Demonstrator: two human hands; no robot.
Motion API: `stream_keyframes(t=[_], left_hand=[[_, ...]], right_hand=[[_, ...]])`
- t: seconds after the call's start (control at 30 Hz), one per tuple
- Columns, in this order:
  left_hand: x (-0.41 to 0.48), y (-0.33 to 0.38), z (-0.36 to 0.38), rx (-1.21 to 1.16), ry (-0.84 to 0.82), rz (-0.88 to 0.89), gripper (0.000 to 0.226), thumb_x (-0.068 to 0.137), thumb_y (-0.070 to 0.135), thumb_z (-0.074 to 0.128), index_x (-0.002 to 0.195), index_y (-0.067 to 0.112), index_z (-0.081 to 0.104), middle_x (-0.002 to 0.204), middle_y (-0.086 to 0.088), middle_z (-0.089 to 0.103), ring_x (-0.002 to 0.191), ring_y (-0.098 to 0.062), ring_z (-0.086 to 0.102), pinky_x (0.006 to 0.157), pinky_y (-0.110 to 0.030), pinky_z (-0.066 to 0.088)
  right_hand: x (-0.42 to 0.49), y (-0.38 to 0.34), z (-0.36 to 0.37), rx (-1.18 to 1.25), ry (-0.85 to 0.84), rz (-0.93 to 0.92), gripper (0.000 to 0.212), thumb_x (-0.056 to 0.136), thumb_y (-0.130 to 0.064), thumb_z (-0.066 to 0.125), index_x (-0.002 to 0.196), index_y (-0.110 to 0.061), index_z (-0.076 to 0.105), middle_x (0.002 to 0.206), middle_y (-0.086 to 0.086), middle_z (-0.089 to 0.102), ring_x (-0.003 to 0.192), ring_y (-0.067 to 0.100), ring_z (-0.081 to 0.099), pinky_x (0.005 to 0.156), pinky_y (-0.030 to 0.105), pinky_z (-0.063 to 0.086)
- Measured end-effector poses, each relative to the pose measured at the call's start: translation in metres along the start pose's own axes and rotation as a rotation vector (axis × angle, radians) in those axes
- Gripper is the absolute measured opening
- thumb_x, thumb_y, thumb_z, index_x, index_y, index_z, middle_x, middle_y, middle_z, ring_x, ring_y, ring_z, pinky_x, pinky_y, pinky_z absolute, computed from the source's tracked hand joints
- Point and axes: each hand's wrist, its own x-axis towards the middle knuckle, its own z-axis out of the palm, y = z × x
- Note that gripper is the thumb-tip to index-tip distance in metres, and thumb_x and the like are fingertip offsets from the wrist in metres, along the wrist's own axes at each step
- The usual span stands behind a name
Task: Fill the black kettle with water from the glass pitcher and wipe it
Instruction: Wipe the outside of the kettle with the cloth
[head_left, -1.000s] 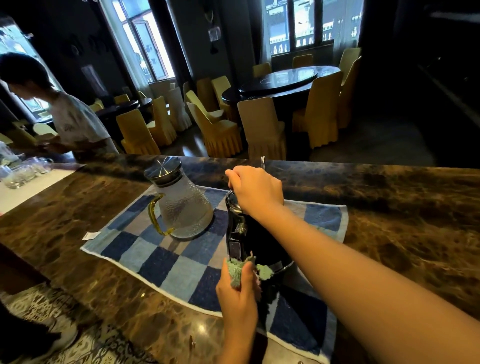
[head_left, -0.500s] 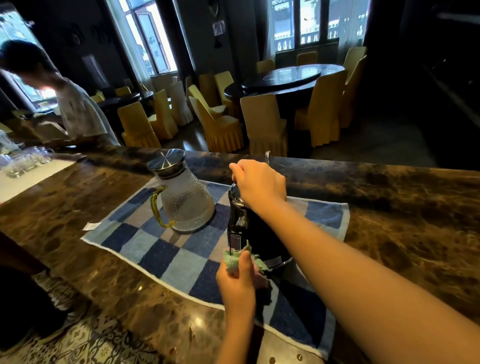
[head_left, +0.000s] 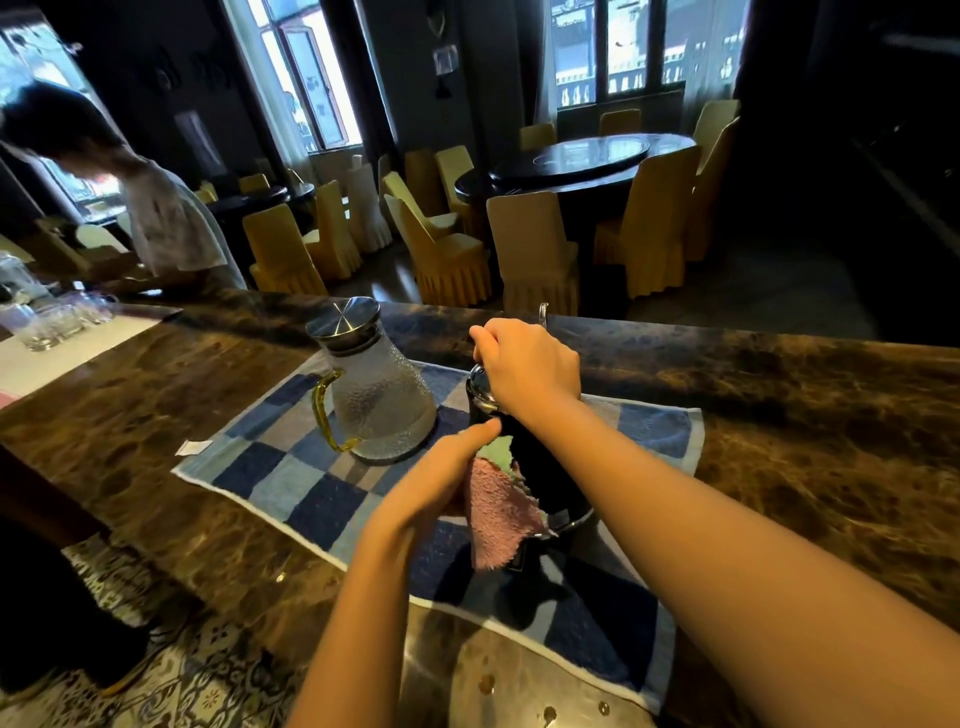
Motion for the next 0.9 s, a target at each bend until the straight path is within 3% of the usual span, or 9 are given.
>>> stream_keyframes(t=[0.13,0.23,0.37,0.47,0.53,0.63,0.73,0.8,0.9], left_hand=[[-0.003,-0.018,0.013,-0.266,0.074,0.078,0.035,0.098,0.032,0.041,0.082,0.011,0.062,0.073,-0.006,0.066,0.073,-0.023,0.063,0.075,-0.035,0.050],[-0.007,-0.036,0.029,-0.539,0.228,0.109,0.046,0.093,0.048,0.042,0.089,0.008,0.063,0.073,-0.004,0.070,0.066,-0.018,0.065,0.068,-0.034,0.054],[-0.013,-0.059,0.052,-0.691,0.423,0.137,0.094,0.062,0.084,0.050,0.125,0.013,0.058,0.121,-0.010,0.065,0.111,-0.030,0.062,0.099,-0.049,0.048],[-0.017,-0.065,0.047,-0.507,0.315,0.321,0.076,0.074,0.068,0.056,0.125,0.012,0.054,0.119,-0.007,0.064,0.114,-0.023,0.060,0.100,-0.046,0.046],[-0.020,-0.067,0.040,-0.276,0.216,0.429,0.060,0.076,0.048,0.060,0.124,0.016,0.046,0.105,-0.002,0.063,0.098,-0.006,0.062,0.086,-0.026,0.051],[-0.021,-0.059,0.040,0.039,0.330,0.462,0.029,0.093,0.017,0.055,0.119,0.021,0.042,0.091,0.001,0.057,0.074,0.009,0.058,0.066,-0.010,0.046],[-0.010,-0.041,0.036,0.102,0.451,0.430,0.009,0.093,0.021,0.054,0.094,0.027,0.046,0.083,-0.001,0.058,0.067,0.004,0.061,0.063,-0.020,0.050],[0.000,-0.026,0.029,0.104,0.424,0.350,0.021,0.096,0.034,0.046,0.077,0.025,0.044,0.083,-0.009,0.058,0.085,-0.016,0.063,0.072,-0.036,0.048],[-0.001,0.000,0.014,0.394,0.335,0.244,0.037,0.103,0.027,0.029,0.065,0.027,0.031,0.107,-0.024,0.058,0.098,-0.033,0.052,0.077,-0.030,0.030]], right_hand=[[0.000,0.000,0.000,0.022,-0.007,0.002,0.042,0.100,-0.045,0.032,0.096,-0.022,0.067,0.097,0.003,0.070,0.091,0.025,0.065,0.078,0.042,0.054],[0.002,0.001,0.001,0.036,-0.016,0.003,0.041,0.100,-0.045,0.032,0.095,-0.022,0.067,0.096,0.002,0.070,0.091,0.025,0.064,0.076,0.040,0.052],[0.004,0.004,0.002,0.038,-0.022,-0.001,0.041,0.100,-0.045,0.033,0.093,-0.023,0.066,0.095,0.002,0.070,0.091,0.026,0.064,0.069,0.035,0.041],[0.004,0.003,0.002,0.045,-0.019,-0.009,0.041,0.100,-0.045,0.033,0.092,-0.023,0.067,0.095,0.002,0.070,0.091,0.026,0.064,0.070,0.036,0.042],[0.004,0.004,0.002,0.050,-0.020,-0.009,0.040,0.100,-0.045,0.034,0.091,-0.023,0.066,0.094,0.002,0.070,0.090,0.026,0.064,0.070,0.036,0.043],[0.003,0.004,0.000,0.053,-0.020,-0.009,0.040,0.100,-0.045,0.034,0.092,-0.023,0.067,0.094,0.001,0.070,0.090,0.025,0.064,0.071,0.036,0.044],[0.003,0.003,0.000,0.056,-0.018,-0.005,0.040,0.100,-0.045,0.034,0.096,-0.023,0.067,0.096,0.002,0.070,0.090,0.025,0.064,0.072,0.036,0.045],[0.003,0.002,0.002,0.059,-0.016,-0.004,0.040,0.100,-0.045,0.033,0.097,-0.023,0.067,0.096,0.001,0.070,0.090,0.024,0.064,0.074,0.037,0.049],[0.002,0.001,0.003,0.067,-0.005,-0.002,0.040,0.101,-0.044,0.034,0.098,-0.023,0.067,0.097,0.002,0.070,0.089,0.023,0.065,0.078,0.040,0.053]])
